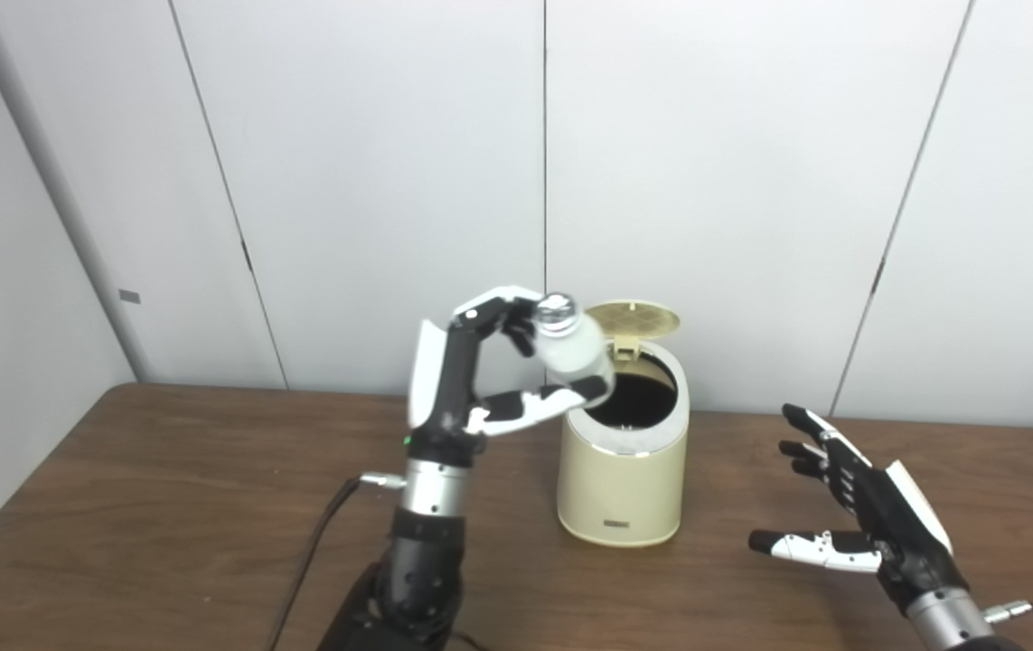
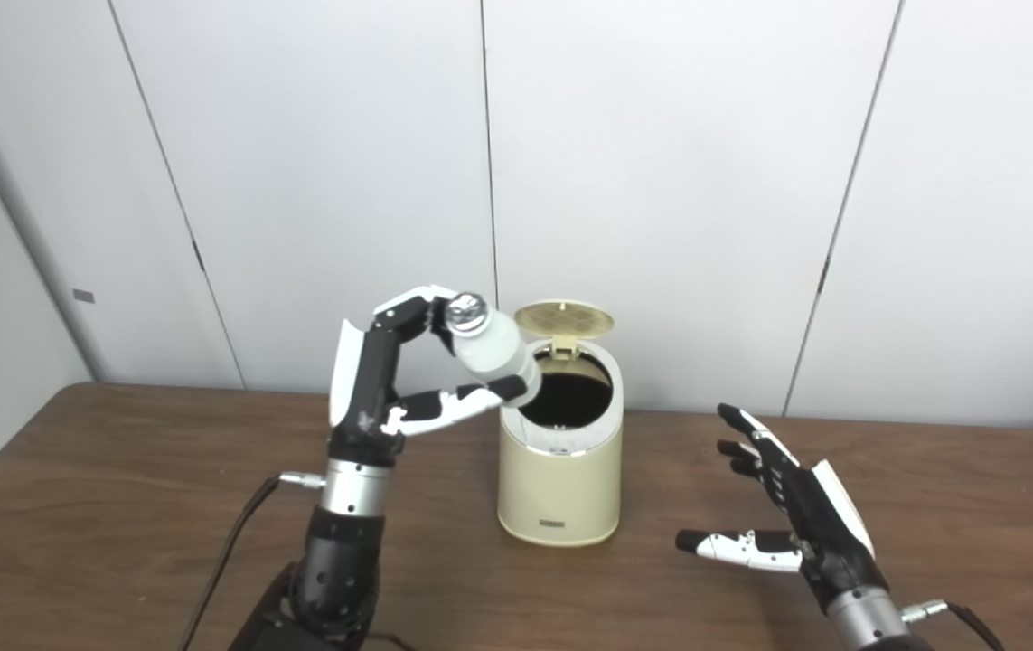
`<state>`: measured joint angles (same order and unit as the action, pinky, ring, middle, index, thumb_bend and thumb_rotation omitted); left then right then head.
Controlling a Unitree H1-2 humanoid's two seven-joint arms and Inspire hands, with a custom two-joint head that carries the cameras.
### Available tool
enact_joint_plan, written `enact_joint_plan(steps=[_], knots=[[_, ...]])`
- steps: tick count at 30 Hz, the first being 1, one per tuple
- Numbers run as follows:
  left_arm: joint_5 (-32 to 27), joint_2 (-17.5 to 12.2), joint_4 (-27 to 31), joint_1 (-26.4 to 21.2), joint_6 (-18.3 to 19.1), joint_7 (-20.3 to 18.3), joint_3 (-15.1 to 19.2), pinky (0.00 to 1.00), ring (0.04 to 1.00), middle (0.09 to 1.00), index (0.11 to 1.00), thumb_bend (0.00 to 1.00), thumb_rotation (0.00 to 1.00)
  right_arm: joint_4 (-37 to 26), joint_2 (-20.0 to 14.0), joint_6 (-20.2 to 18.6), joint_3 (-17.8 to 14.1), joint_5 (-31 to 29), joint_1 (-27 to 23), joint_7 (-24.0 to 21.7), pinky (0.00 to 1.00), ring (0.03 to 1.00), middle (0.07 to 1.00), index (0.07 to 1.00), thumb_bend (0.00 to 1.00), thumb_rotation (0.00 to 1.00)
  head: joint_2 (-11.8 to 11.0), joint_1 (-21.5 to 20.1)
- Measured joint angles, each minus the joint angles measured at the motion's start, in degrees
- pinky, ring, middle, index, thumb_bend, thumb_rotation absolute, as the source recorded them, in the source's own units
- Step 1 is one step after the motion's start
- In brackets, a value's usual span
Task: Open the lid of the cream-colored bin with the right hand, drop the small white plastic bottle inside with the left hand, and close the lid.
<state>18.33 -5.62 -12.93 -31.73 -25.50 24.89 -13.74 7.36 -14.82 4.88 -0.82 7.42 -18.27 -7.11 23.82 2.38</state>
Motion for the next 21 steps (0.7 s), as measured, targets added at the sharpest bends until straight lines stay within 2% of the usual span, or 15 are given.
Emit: enact_joint_plan(steps=[14,21], knots=[[0.49,-1.44,-9.21,-7.46,-0.04,17.83,-12.49,0.38,0.429,0.500,0.486,0.48,0.00,0.33,0.10,-0.14,-0.04,0.96,-0.01,0.80,0.85,0.868,0.936,0.912,0.80,0.19,-0.44,-1.50],[3.49,-2.98,-17.16,-10.72,-0.21,29.53,-20.94,0.38,0.428,0.503,0.476,0.48,0.00,1.00,-0.16,0.04,-0.43,0.51,-0.03,0.79,0.87,0.875,0.942,0.920,0.81,0.22,-0.44,-1.85]])
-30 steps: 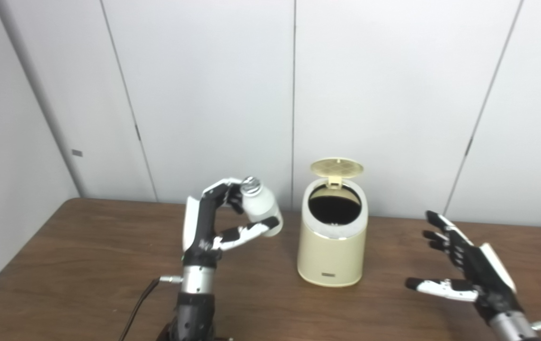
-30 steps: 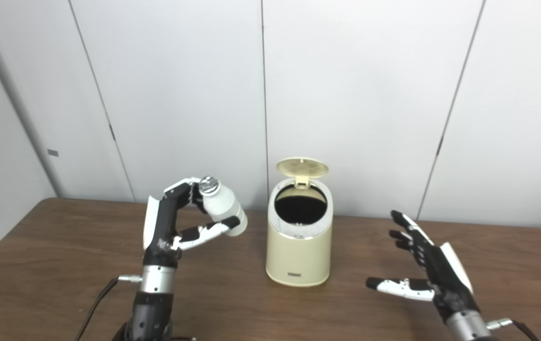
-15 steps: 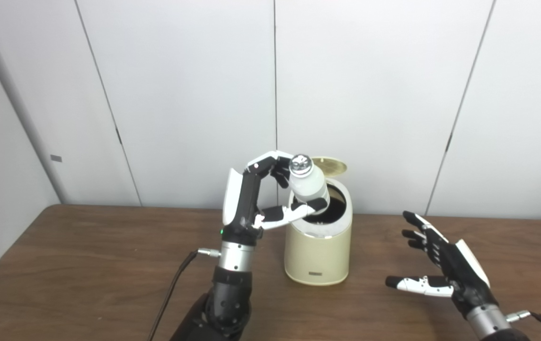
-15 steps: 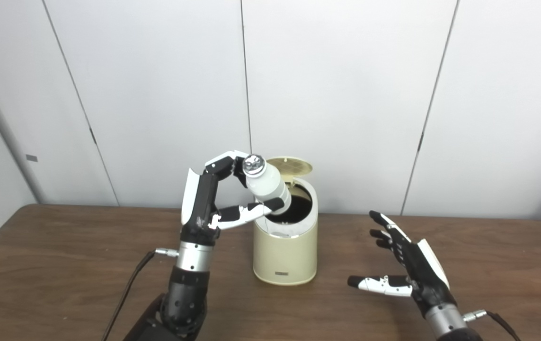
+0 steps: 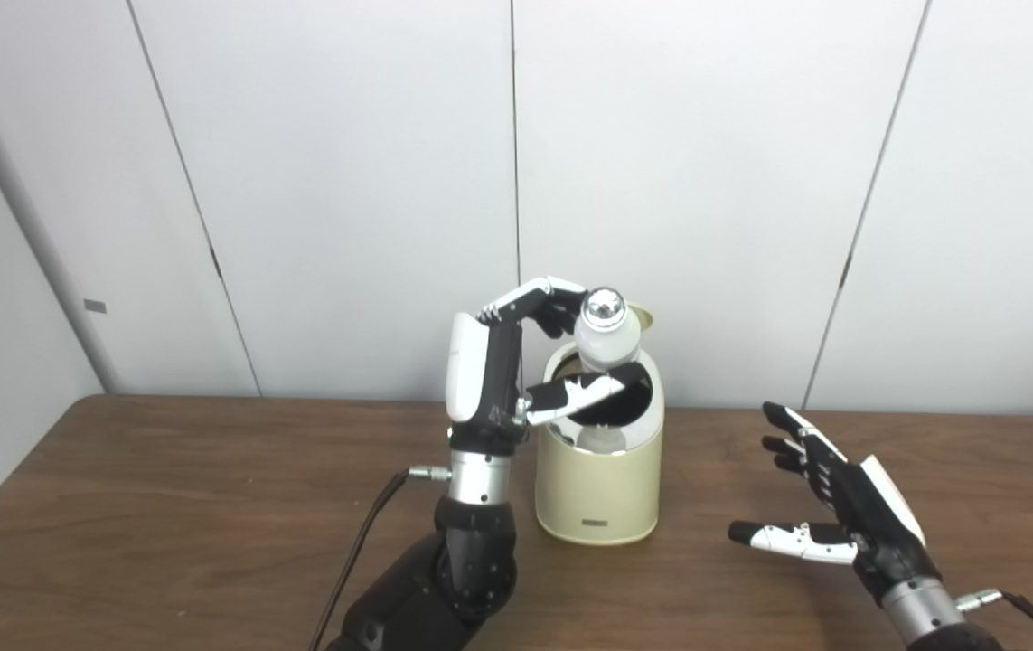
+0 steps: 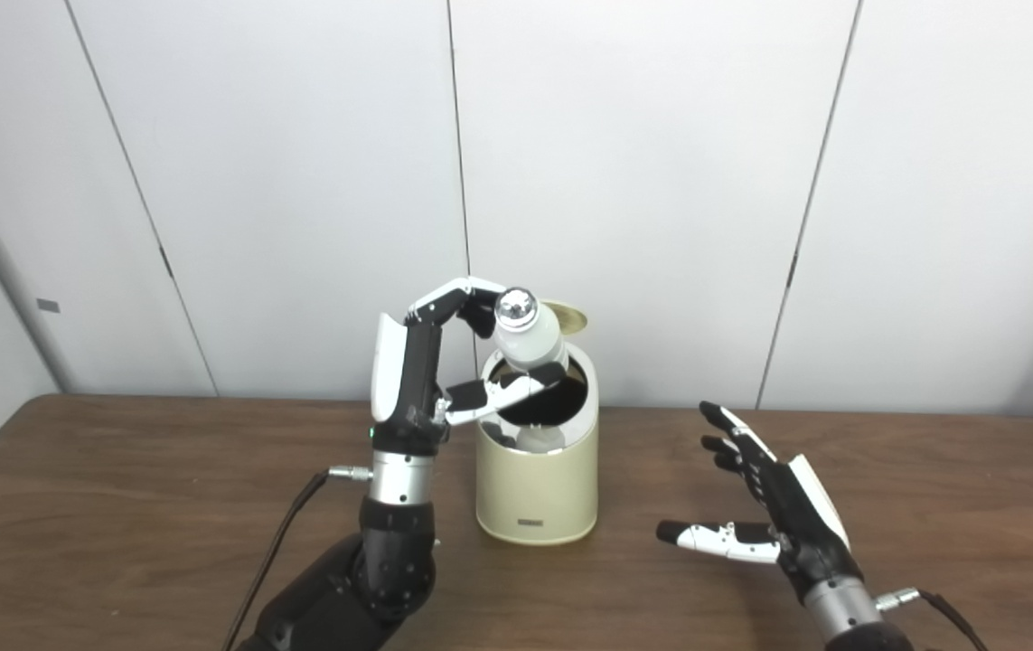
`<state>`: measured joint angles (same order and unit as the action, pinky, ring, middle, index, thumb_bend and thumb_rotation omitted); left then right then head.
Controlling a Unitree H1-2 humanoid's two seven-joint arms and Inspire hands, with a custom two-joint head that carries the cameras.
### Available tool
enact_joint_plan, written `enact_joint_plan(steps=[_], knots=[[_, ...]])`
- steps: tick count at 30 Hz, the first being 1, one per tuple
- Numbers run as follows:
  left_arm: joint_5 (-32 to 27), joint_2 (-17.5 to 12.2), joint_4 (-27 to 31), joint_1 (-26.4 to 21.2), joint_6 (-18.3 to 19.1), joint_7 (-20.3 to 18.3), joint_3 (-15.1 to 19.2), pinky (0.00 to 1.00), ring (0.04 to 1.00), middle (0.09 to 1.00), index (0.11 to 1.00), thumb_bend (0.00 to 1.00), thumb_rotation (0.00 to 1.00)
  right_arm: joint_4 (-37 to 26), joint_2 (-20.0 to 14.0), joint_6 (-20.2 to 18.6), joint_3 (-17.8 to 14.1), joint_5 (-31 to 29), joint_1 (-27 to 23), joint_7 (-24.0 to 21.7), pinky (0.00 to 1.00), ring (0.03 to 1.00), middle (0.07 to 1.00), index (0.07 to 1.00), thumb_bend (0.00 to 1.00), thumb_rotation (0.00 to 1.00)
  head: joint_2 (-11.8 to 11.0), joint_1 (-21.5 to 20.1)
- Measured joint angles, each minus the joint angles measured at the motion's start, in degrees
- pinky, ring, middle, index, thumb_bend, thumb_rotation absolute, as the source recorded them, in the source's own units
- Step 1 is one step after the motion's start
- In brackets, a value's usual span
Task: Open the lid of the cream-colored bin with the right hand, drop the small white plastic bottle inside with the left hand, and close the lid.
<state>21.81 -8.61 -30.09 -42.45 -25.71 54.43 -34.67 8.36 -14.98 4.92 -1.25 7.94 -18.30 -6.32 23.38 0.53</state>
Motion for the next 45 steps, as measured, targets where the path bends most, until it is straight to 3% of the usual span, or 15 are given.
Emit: enact_joint_plan(steps=[7,12,19,23,27,31,32,34,35,36,37,38,45], knots=[[-0.72,-1.19,-5.87,-3.41,-0.02,7.81,-7.60,0.35,0.437,0.514,0.471,0.48,0.00,0.58,-0.25,2.03,-0.16,0.04,-0.16,0.00,0.84,0.851,0.946,0.901,0.82,0.22,0.18,-0.09],[-1.97,-1.15,-8.37,-4.12,-0.05,9.62,-9.98,0.34,0.437,0.519,0.479,0.48,0.00,1.56,-0.27,3.32,-0.41,0.02,-0.75,0.00,0.83,0.843,0.948,0.887,0.82,0.22,0.44,-0.18],[-4.20,-1.30,-10.49,-4.28,-0.09,9.06,-10.46,0.33,0.433,0.525,0.487,0.48,0.00,1.97,-0.33,4.55,-1.07,-0.41,-1.05,0.00,0.83,0.842,0.943,0.887,0.85,0.24,0.79,-0.18],[-4.98,-0.94,-12.02,-4.22,-0.10,5.75,-9.27,0.34,0.427,0.512,0.496,0.48,0.00,1.95,-0.32,4.65,-1.12,-0.96,-1.04,0.00,0.84,0.854,0.949,0.887,0.84,0.23,1.05,-0.18],[-6.47,0.18,-12.68,-4.09,-0.15,0.38,-4.60,0.35,0.428,0.501,0.498,0.48,0.00,1.74,-0.31,4.64,-1.12,-1.48,-1.05,-0.01,0.84,0.855,0.951,0.884,0.84,0.22,1.05,-0.18],[-8.79,1.52,-13.22,-3.35,-0.46,-7.64,0.90,0.32,0.452,0.530,0.505,0.47,0.00,1.71,-0.32,4.66,-1.12,-0.90,-1.04,0.04,0.81,0.835,0.939,0.883,0.85,0.25,1.23,-0.09],[-9.16,1.62,-13.22,-3.35,-0.48,-9.52,2.22,0.38,0.450,0.527,0.499,0.49,0.00,1.70,-0.31,4.68,-1.11,-0.81,-1.05,0.07,0.81,0.834,0.945,0.882,0.85,0.25,1.23,-0.09],[-9.19,1.63,-13.27,-3.31,-0.47,-13.28,4.07,0.46,0.566,0.514,0.486,0.52,0.00,1.57,-0.31,4.70,-1.12,-0.80,-1.05,0.10,0.81,0.831,0.949,0.881,0.85,0.25,1.40,0.00],[-9.08,1.65,-13.31,-3.15,-0.45,-14.82,4.90,0.50,0.602,0.589,0.492,0.52,0.02,1.44,-0.31,4.70,-1.13,-0.80,-1.05,0.13,0.81,0.831,0.951,0.882,0.84,0.25,1.41,0.09],[-8.89,1.77,-13.39,-2.77,-0.40,-16.29,5.78,0.53,0.629,0.634,0.580,0.67,0.01,1.31,-0.31,4.71,-1.13,-0.79,-1.05,0.15,0.80,0.827,0.954,0.884,0.84,0.25,1.41,0.09],[-8.65,1.99,-13.38,-2.21,-0.47,-17.25,6.67,0.56,0.649,0.664,0.637,0.77,0.00,1.19,-0.31,4.71,-1.14,-0.74,-1.05,0.15,0.79,0.822,0.954,0.883,0.84,0.25,1.41,0.09],[-8.46,2.16,-13.39,-1.85,-0.46,-17.69,7.16,0.56,0.652,0.673,0.655,0.80,0.00,1.12,-0.31,4.71,-1.16,-0.67,-1.05,0.18,0.79,0.819,0.951,0.882,0.83,0.24,1.41,0.09],[-7.38,3.12,-12.78,-0.96,-0.53,-20.48,10.48,0.54,0.640,0.676,0.666,0.83,0.00,1.07,-0.30,4.83,-1.18,-0.63,-1.05,0.48,0.82,0.830,0.934,0.881,0.84,0.23,1.58,0.35]])
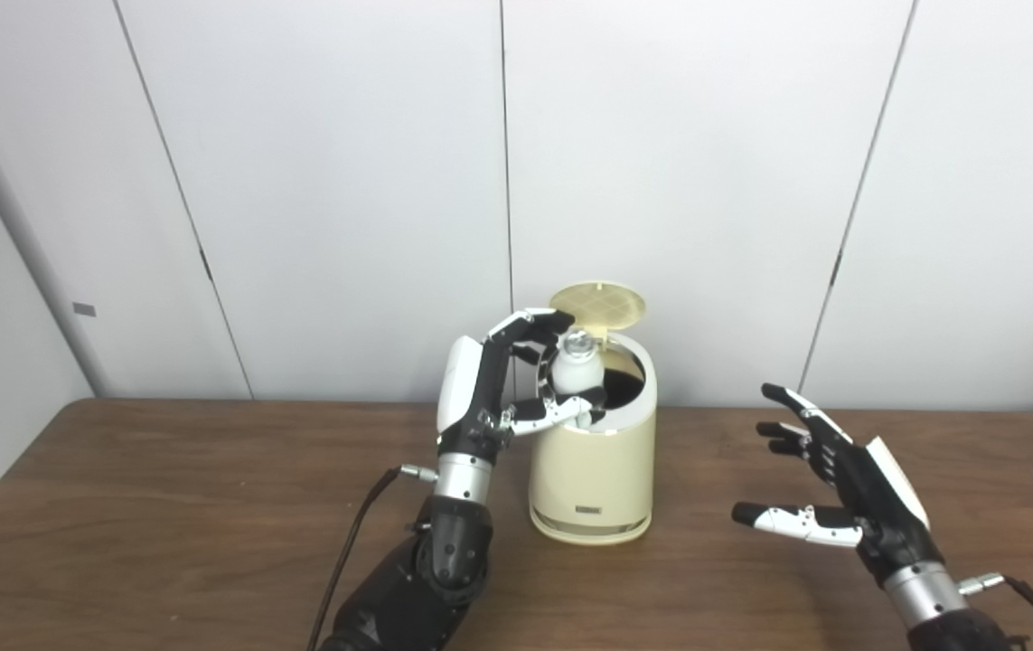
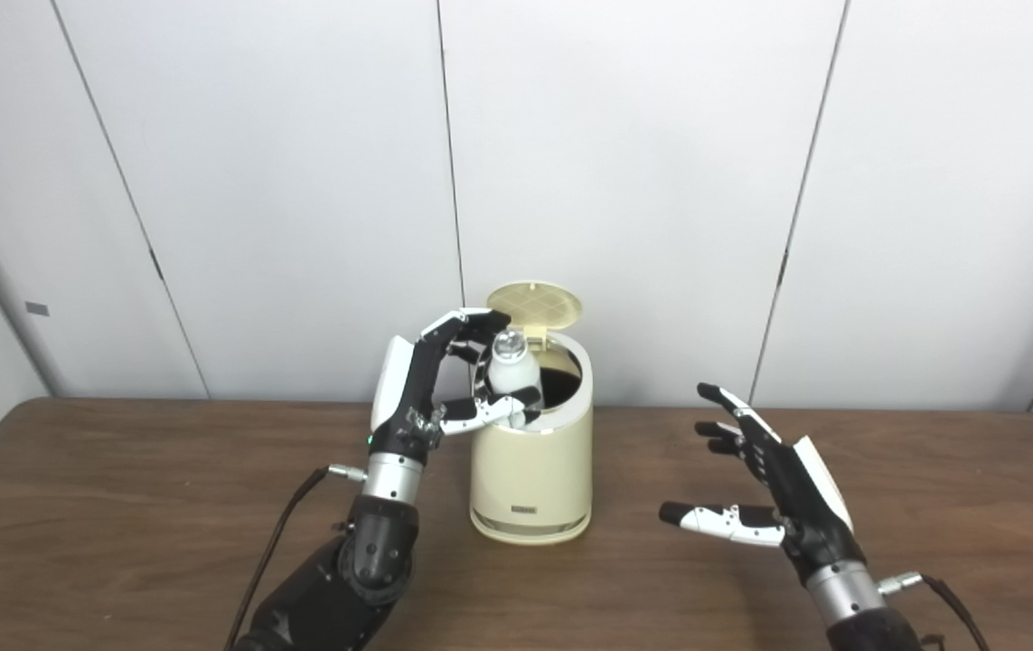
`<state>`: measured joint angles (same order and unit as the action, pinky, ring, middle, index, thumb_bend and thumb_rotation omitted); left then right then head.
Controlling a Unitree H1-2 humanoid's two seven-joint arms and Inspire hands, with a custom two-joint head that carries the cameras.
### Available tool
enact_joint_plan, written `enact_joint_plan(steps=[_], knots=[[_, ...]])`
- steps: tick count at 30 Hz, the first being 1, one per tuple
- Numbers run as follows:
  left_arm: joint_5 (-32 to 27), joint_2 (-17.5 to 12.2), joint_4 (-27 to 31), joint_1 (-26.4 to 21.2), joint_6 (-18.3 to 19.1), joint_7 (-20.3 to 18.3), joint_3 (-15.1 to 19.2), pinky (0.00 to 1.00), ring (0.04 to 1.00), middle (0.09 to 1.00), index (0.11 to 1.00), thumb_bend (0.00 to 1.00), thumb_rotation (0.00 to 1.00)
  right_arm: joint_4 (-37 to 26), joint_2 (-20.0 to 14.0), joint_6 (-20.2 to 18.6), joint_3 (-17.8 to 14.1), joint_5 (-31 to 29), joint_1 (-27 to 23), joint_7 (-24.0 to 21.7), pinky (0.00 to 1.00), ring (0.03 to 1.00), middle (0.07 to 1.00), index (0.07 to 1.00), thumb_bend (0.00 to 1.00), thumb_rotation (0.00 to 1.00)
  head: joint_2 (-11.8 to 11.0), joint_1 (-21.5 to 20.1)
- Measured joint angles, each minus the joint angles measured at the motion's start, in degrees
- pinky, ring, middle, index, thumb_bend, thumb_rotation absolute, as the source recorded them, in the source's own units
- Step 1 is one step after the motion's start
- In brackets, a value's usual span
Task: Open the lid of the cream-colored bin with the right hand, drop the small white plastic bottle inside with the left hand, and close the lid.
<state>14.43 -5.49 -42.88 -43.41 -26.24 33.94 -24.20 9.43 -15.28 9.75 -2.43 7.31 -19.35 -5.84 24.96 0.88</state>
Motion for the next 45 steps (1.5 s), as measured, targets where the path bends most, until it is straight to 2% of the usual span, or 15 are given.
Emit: enact_joint_plan(steps=[17,21,28,35,45], knots=[[3.13,-0.03,3.81,1.91,0.17,-0.37,1.40,0.47,0.601,0.647,0.634,0.82,0.00,0.96,0.04,1.38,0.01,-0.87,-0.02,0.00,0.82,0.838,0.957,0.888,0.84,0.18,0.18,0.53],[3.15,-0.50,5.93,3.08,0.35,-0.41,1.26,0.46,0.598,0.649,0.633,0.81,0.00,1.07,0.03,1.78,0.01,-1.01,-0.32,0.00,0.81,0.830,0.954,0.889,0.83,0.18,0.00,0.88],[3.20,-1.29,10.76,6.46,0.36,-1.19,1.60,0.43,0.561,0.633,0.615,0.81,0.00,1.81,0.07,1.80,0.02,-1.22,-1.37,0.00,0.83,0.838,0.943,0.891,0.83,0.17,-0.26,1.14],[5.07,-1.85,13.21,8.96,0.35,0.28,2.65,0.42,0.550,0.624,0.612,0.79,0.00,1.79,0.02,1.73,0.02,-1.37,-1.42,-0.02,0.84,0.844,0.949,0.896,0.82,0.16,-0.35,1.49],[5.16,-2.38,13.31,9.14,0.35,2.09,4.03,0.40,0.520,0.603,0.600,0.79,0.00,2.11,-0.17,1.77,0.06,-1.51,-1.44,-0.64,0.84,0.851,0.957,0.897,0.82,0.17,-0.35,2.20]])
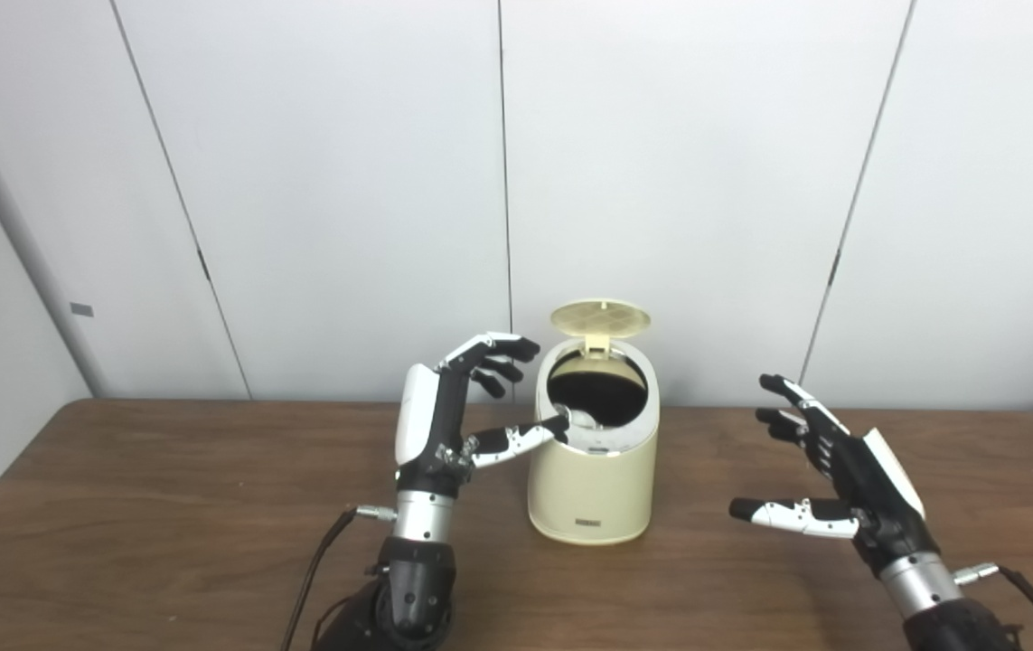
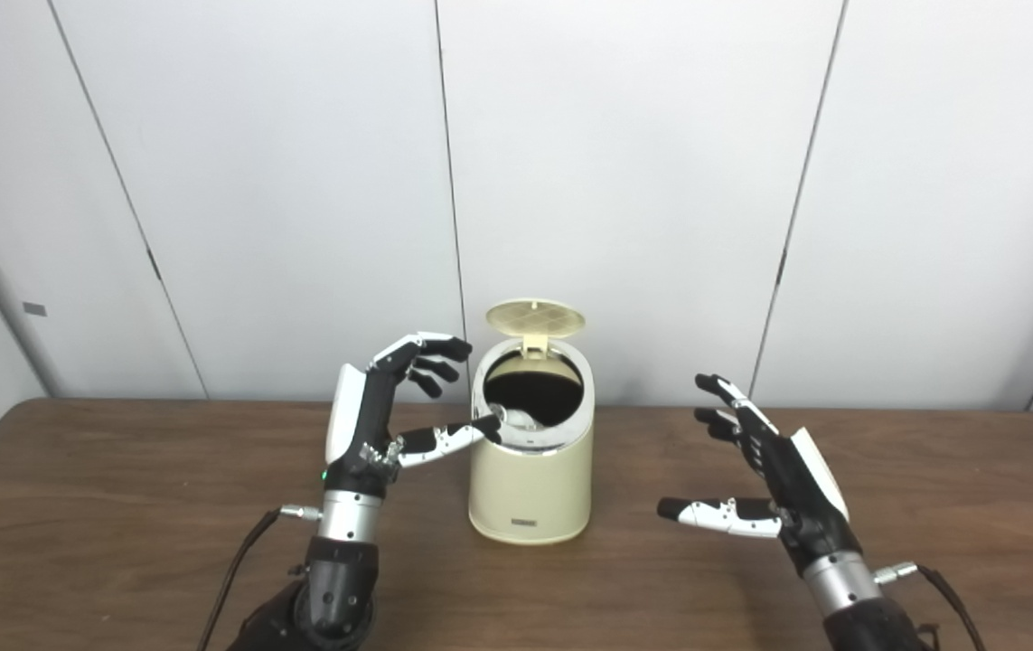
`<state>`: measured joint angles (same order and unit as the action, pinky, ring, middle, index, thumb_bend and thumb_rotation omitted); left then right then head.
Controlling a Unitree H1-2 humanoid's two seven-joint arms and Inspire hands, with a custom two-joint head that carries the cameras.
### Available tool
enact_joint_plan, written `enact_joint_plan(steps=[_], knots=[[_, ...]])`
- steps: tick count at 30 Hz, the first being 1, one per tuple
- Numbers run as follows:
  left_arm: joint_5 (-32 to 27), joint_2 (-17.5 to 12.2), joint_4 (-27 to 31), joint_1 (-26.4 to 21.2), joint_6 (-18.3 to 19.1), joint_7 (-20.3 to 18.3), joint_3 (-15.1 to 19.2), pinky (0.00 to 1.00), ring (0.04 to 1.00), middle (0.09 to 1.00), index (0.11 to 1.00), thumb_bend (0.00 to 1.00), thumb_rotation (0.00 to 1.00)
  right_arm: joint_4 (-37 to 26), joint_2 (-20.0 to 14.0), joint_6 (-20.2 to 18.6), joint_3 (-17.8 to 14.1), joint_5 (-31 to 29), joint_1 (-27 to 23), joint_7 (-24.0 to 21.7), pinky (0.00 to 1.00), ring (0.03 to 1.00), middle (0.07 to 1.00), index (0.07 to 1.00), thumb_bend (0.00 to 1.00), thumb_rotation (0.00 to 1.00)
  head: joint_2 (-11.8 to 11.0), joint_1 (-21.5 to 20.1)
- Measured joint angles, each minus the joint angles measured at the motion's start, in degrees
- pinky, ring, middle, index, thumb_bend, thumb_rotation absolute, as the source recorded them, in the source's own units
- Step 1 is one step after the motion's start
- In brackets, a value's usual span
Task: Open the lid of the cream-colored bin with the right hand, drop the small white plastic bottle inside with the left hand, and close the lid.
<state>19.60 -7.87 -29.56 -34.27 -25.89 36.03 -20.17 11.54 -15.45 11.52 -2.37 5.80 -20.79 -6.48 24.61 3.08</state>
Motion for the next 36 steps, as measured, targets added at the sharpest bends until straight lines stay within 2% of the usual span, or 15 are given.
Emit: enact_joint_plan(steps=[3,6,7,9,11,13,17,20,25,32,36], knots=[[-0.01,-0.03,0.01,0.00,0.00,0.23,0.16,0.41,0.524,0.604,0.602,0.78,0.00,-0.20,0.00,-0.03,0.01,0.01,0.00,-0.10,0.83,0.848,0.959,0.903,0.81,0.16,0.00,0.00],[-0.75,-0.72,2.58,1.13,0.04,-1.12,1.13,0.46,0.588,0.655,0.634,0.71,0.01,-1.45,0.01,-0.16,0.46,0.13,-0.06,-0.26,0.81,0.838,0.931,0.894,0.80,0.18,-0.26,-0.09],[-1.40,-1.13,3.88,1.83,0.04,-2.07,1.55,0.49,0.624,0.684,0.661,0.65,0.06,-1.95,0.01,-0.26,0.59,0.23,-0.18,-0.30,0.80,0.832,0.925,0.891,0.79,0.19,-0.35,-0.09],[-2.98,-2.25,6.18,3.35,0.05,-5.63,2.60,0.52,0.652,0.706,0.684,0.60,0.10,-2.80,0.01,-1.00,0.97,0.42,-0.89,-0.37,0.80,0.831,0.925,0.890,0.78,0.19,-0.44,-0.18],[-5.22,-3.33,8.68,5.18,0.17,-10.08,3.67,0.56,0.667,0.725,0.714,0.58,0.21,-3.95,0.01,-1.62,1.24,1.37,-1.52,-0.36,0.77,0.818,0.917,0.884,0.75,0.23,-0.61,-0.18],[-7.68,-4.05,12.21,7.40,0.82,-14.69,5.58,0.58,0.682,0.741,0.736,0.56,0.24,-4.48,-0.02,-2.35,1.82,3.10,-2.53,-0.28,0.75,0.810,0.908,0.878,0.72,0.25,-0.62,-0.18],[-9.50,-5.59,19.50,11.66,6.04,-21.74,9.26,0.58,0.698,0.767,0.769,0.56,0.24,-5.94,0.02,-3.23,3.08,5.84,-4.73,-0.28,0.74,0.819,0.902,0.883,0.69,0.29,-0.97,-0.44],[-9.65,-6.51,23.16,14.24,10.31,-25.04,12.20,0.56,0.709,0.771,0.775,0.59,0.16,-6.66,0.05,-5.19,3.71,7.69,-6.30,-0.29,0.74,0.822,0.885,0.878,0.69,0.31,-1.93,-1.14],[-8.04,-7.03,27.27,17.64,15.94,-27.80,15.32,0.55,0.694,0.756,0.764,0.61,0.13,-7.64,0.18,-8.41,4.98,10.00,-8.90,-0.32,0.75,0.826,0.863,0.857,0.69,0.33,-2.55,-1.32],[-7.52,-6.46,27.44,19.11,16.13,-29.74,17.16,0.56,0.691,0.752,0.759,0.59,0.06,-7.50,-0.08,-11.05,7.60,12.95,-12.68,-1.59,0.74,0.832,0.884,0.854,0.69,0.40,-2.81,-1.49],[-6.86,-6.26,27.21,19.95,15.95,-30.38,17.44,0.56,0.690,0.751,0.753,0.60,0.13,-7.68,-1.47,-13.34,9.03,14.17,-13.52,-3.82,0.78,0.857,0.896,0.873,0.71,0.43,-2.81,-1.49]])
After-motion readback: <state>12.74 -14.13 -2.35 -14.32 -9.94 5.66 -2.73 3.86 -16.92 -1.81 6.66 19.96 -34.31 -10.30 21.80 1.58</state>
